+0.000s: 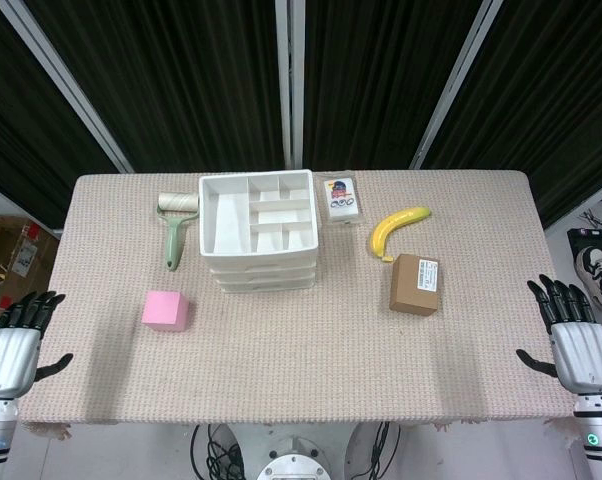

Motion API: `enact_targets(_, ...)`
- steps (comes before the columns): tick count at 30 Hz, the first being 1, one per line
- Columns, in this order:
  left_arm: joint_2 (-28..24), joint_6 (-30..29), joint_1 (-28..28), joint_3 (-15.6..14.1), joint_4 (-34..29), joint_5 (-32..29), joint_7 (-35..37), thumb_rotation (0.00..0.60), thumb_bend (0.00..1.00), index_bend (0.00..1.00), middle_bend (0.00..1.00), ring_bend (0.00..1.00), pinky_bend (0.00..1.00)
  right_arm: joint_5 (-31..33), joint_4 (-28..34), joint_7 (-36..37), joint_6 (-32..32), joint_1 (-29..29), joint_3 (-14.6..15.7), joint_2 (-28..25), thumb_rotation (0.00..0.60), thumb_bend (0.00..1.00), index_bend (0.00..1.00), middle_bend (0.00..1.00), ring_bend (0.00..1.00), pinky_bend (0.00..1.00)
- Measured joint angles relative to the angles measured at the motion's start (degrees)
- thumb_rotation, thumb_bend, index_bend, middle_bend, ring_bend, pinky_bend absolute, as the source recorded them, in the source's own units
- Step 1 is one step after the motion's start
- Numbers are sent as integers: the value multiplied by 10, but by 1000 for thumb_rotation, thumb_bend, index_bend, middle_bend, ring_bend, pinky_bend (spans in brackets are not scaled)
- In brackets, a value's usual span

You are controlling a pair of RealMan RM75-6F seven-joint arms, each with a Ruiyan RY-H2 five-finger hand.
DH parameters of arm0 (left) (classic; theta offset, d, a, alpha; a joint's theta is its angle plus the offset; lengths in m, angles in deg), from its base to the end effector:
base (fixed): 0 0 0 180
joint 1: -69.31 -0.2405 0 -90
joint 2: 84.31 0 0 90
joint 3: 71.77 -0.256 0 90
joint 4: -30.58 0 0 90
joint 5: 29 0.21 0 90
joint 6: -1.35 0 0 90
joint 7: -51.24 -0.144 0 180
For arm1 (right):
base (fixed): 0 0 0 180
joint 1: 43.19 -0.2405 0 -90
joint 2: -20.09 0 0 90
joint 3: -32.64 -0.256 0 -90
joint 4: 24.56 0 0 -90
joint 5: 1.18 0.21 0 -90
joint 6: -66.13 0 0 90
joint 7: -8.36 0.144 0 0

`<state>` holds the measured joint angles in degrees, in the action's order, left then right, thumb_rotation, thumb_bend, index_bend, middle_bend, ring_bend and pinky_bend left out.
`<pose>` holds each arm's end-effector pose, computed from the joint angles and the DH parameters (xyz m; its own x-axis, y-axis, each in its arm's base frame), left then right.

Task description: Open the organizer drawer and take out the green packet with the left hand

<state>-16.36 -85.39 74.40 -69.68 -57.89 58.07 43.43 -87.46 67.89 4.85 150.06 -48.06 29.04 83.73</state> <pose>-0.3145 0.1800 0.1446 0.5184 -0.0188 0.8549 0.8545 -0.0271 -0.5187 -0.3105 -0.1838 0.1605 0.4564 -0.0080 0.8898 -0.8897 -0.0163 0.4562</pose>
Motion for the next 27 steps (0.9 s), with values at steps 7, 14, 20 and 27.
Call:
enact_targets(7, -5, 4, 0, -1, -17, -4, -8, 600, 63, 170, 159, 116, 200, -1, -6, 6, 0, -3, -2, 2, 600, 16, 0, 0, 0, 0)
enact_targets(14, -12, 7, -1, 0, -59, -12, -11, 600, 73, 217, 268, 278, 331, -1, -21, 27, 17, 3, -6, 1, 600, 17, 0, 0, 0, 0)
enact_targets(20, 19, 12, 24, 21, -89, -3, -15, 600, 142, 345, 447, 533, 772, 1, -32, 40, 28, 3, -16, 1, 600, 17, 0, 0, 0, 0)
enact_targets(27, 72, 97, 75, 30, -124, -17, 37, 600, 286, 430, 630, 717, 977, -9, -24, 42, 29, -2, -19, -8, 600, 22, 0, 0, 0, 0)
